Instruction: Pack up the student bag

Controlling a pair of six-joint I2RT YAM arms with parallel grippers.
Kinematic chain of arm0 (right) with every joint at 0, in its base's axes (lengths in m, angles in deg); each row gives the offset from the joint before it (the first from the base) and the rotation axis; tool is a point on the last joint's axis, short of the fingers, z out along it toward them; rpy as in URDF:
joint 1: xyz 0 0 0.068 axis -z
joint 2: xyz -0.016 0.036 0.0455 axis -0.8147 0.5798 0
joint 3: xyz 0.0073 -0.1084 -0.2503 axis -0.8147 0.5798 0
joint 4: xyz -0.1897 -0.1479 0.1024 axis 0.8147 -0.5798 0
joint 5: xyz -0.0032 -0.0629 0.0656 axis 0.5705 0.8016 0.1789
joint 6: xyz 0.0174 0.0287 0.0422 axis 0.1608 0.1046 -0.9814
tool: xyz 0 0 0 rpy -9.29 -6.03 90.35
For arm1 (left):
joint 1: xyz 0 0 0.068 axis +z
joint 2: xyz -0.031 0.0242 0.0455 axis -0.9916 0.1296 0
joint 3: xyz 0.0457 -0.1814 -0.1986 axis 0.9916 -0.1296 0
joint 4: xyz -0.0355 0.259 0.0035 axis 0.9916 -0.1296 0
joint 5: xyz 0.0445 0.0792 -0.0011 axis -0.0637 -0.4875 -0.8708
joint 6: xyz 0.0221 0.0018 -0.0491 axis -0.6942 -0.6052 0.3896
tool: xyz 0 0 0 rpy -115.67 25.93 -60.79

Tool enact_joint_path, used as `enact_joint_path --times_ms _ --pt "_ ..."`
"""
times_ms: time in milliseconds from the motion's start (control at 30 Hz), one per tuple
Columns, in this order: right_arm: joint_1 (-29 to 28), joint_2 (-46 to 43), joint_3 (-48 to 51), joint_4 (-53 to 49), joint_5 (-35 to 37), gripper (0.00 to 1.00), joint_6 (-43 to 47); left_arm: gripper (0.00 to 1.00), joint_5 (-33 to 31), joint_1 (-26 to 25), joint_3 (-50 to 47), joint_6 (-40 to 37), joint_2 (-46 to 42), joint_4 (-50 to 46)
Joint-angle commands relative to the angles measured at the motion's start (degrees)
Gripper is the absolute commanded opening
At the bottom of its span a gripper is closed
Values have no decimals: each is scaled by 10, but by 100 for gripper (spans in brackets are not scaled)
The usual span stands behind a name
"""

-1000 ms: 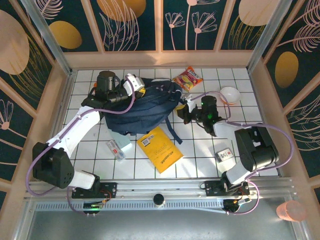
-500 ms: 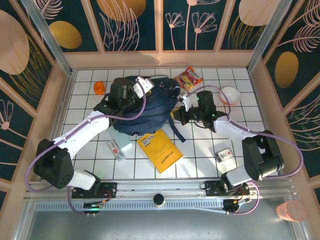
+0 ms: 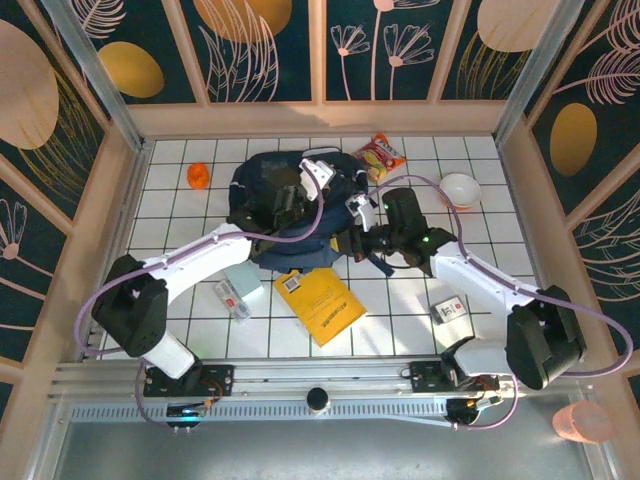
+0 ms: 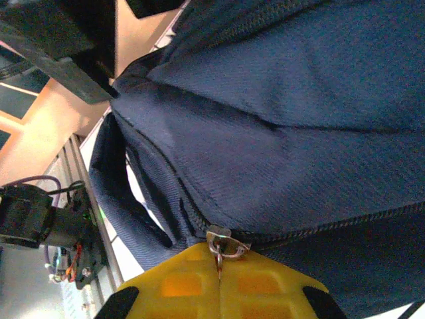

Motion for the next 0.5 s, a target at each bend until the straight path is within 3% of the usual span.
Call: enact_joint_path --times_ms 0,33,133,167,233,333,400,467 --pt "-25 -34 4 0 -22 0 -66 0 1 -12 34 86 31 77" --pt "-21 -40 8 -10 -9 0 -68 6 8 -11 33 84 31 82" --pt "13 -63 17 -48 -6 0 -66 37 85 5 30 38 13 67" --pt "32 -71 21 -58 -16 0 -62 50 147 20 27 24 0 55" --pt "54 -84 24 -82 -21 0 -43 65 254 52 16 3 -23 23" --pt "61 -94 10 -142 -24 0 22 74 365 85 -2 -99 -57 -71" --pt "65 -95 0 -170 -24 0 57 79 393 88 -9 -200 -73 -158" --pt "70 -94 -9 -186 -23 0 77 81 395 87 -22 -246 -81 -189"
